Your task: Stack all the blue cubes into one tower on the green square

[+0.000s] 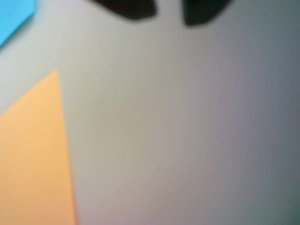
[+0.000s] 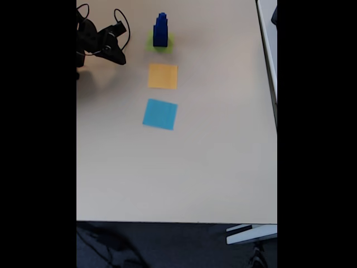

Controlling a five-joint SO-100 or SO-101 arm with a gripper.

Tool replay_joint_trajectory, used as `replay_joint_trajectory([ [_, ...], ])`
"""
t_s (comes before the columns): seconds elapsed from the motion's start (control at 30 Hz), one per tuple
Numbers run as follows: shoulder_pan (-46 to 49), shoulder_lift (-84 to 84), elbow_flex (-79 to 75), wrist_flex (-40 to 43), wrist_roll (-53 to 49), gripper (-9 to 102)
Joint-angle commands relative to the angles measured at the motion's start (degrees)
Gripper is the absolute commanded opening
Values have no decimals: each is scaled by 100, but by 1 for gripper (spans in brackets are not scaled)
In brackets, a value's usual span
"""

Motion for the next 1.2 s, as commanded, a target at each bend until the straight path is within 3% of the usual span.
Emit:
replay_joint_trajectory([
  [0.0,-88,141,44,-44,-79,0],
  [1.17,-396,149,18,-35,-1134,0],
])
